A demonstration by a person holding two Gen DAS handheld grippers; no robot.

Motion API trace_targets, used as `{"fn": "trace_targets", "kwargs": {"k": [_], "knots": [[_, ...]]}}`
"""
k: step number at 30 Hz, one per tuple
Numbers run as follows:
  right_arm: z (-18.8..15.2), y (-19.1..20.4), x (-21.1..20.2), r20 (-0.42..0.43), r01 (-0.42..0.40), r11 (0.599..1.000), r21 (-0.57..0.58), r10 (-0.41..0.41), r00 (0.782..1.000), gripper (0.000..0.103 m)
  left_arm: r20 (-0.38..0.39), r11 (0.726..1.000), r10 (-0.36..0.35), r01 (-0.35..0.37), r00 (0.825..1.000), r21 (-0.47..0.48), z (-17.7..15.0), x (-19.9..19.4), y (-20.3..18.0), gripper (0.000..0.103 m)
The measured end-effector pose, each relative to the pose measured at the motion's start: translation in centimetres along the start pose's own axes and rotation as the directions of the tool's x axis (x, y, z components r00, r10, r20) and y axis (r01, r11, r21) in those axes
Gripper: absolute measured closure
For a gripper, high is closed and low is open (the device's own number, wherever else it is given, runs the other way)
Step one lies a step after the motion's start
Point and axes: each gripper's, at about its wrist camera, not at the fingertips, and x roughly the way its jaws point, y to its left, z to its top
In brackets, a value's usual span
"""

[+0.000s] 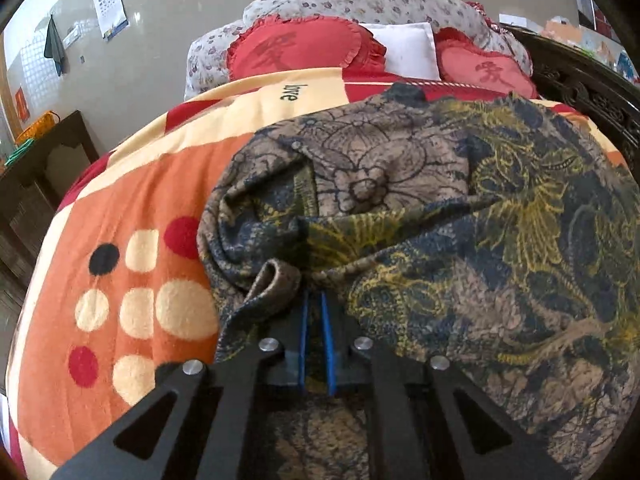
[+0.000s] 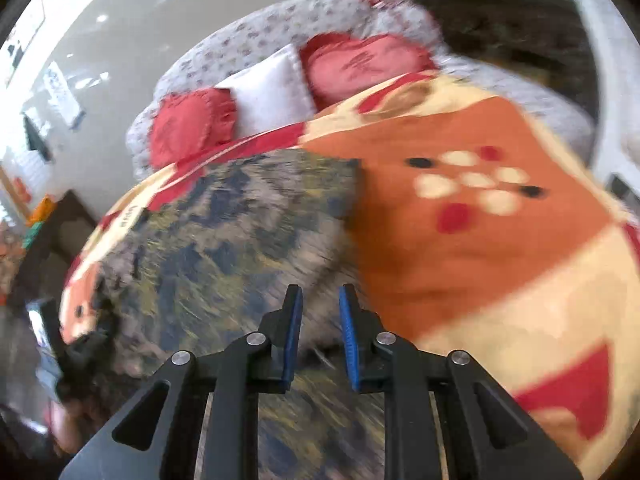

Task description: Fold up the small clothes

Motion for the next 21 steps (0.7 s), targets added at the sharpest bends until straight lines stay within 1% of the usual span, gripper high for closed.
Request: {"fn": "trace_targets", "kwargs": {"k": [1, 2, 3, 4, 5, 6, 7, 8, 9, 10, 11, 12, 14, 15, 16, 17, 18, 19, 20, 21], "knots": [[-0.3, 0.1, 0.8, -0.032, 0.029, 0.999, -0.038, -0.031, 0.999, 0.079, -0.001, 1.000, -0.016, 0.016, 1.000, -0.011, 0.0, 0.1, 0.1, 0.095], [-1.1, -0.5, 1.9, -0.075, 0.119, 0.989, -0.090, -0.126, 0.989, 0.081, -0.003, 0.999, -0.033, 0.033, 0.999, -0.023, 0.0, 0.2, 0.4, 0.095], [-2.1, -1.8, 2.6, -0.090, 0.176, 0.979, -0.104, -0.185, 0.979, 0.080, -0.004, 0.998, -0.053, 0.053, 0.999, -0.039, 0.0, 0.3, 0.5, 0.095], [-2.9, -3.8, 2.1, -0.063, 0.157, 0.987, -0.041, -0.160, 0.985, 0.066, -0.004, 0.997, -0.065, 0.064, 0.998, -0.048, 0.0, 0.3, 0.8, 0.095], [-3.6, -5.9, 1.8, -0.073, 0.145, 0.988, 0.054, -0.141, 0.987, 0.063, -0.005, 0.996, -0.074, 0.074, 0.997, -0.057, 0.0, 0.3, 0.9, 0.095], [-4.0, -7.2, 1.6, -0.095, 0.150, 0.983, 0.102, -0.140, 0.986, 0.063, -0.006, 0.995, -0.080, 0.080, 0.997, -0.064, 0.0, 0.3, 0.9, 0.095], [-4.2, -7.6, 1.4, -0.104, 0.179, 0.979, 0.094, -0.170, 0.980, 0.063, -0.006, 0.994, -0.083, 0.083, 0.996, -0.067, 0.1, 0.4, 1.0, 0.095], [-4.4, -7.6, 1.6, -0.157, 0.267, 0.963, 0.046, -0.257, 0.954, 0.069, -0.006, 0.994, -0.086, 0.085, 0.996, -0.069, 0.0, 0.4, 1.1, 0.095], [-4.6, -7.5, 1.4, -0.164, 0.255, 0.967, 0.014, -0.249, 0.954, 0.070, -0.006, 0.994, -0.086, 0.085, 0.996, -0.070, 0.0, 0.4, 1.0, 0.095], [-4.3, -7.3, 0.8, -0.157, 0.260, 0.966, -0.002, -0.257, 0.954, 0.073, -0.006, 0.994, -0.085, 0.084, 0.996, -0.069, 0.1, 0.4, 1.0, 0.095], [-3.7, -6.9, -0.2, -0.132, 0.287, 0.958, -0.003, -0.285, 0.949, 0.075, -0.006, 0.994, -0.085, 0.085, 0.996, -0.069, 0.1, 0.4, 1.1, 0.095], [-2.9, -6.1, -1.4, -0.082, 0.280, 0.960, 0.000, -0.279, 0.957, 0.075, -0.007, 0.994, -0.085, 0.085, 0.996, -0.069, 0.0, 0.4, 1.1, 0.095], [-1.0, -3.5, -3.2, 0.014, 0.228, 0.974, -0.014, -0.228, 0.974, 0.075, -0.007, 0.994, -0.085, 0.084, 0.996, -0.069, 0.0, 0.4, 1.1, 0.095], [0.0, -1.7, -3.5, 0.041, 0.186, 0.982, -0.037, -0.184, 0.982, 0.075, -0.006, 0.994, -0.084, 0.083, 0.996, -0.068, 0.0, 0.4, 1.1, 0.095], [0.7, 0.1, -3.3, 0.048, 0.127, 0.990, -0.068, -0.124, 0.991, 0.075, -0.006, 0.995, -0.081, 0.081, 0.997, -0.066, 0.0, 0.4, 1.0, 0.095], [1.3, 2.2, -2.6, 0.027, 0.035, 0.992, -0.117, -0.032, 0.999, 0.075, -0.006, 0.994, -0.082, 0.081, 0.997, -0.067, 0.1, 0.4, 1.2, 0.095], [1.2, 3.6, -1.6, -0.011, -0.020, 0.986, -0.167, 0.018, 1.000, 0.075, -0.005, 0.994, -0.084, 0.084, 0.996, -0.070, 0.1, 0.4, 1.2, 0.095], [0.7, 4.9, 0.0, -0.070, -0.029, 0.969, -0.244, 0.012, 0.997, 0.075, -0.005, 0.994, -0.088, 0.087, 0.996, -0.072, 0.1, 0.4, 1.2, 0.095], [0.1, 5.3, 1.2, -0.105, -0.006, 0.957, -0.291, -0.026, 0.994, 0.075, -0.004, 0.993, -0.090, 0.089, 0.996, -0.074, 0.1, 0.3, 1.4, 0.095], [-0.6, 4.9, 2.6, -0.142, 0.047, 0.939, -0.342, -0.101, 0.985, 0.075, -0.003, 0.992, -0.096, 0.096, 0.995, -0.079, 0.1, 0.3, 1.4, 0.095]]}}
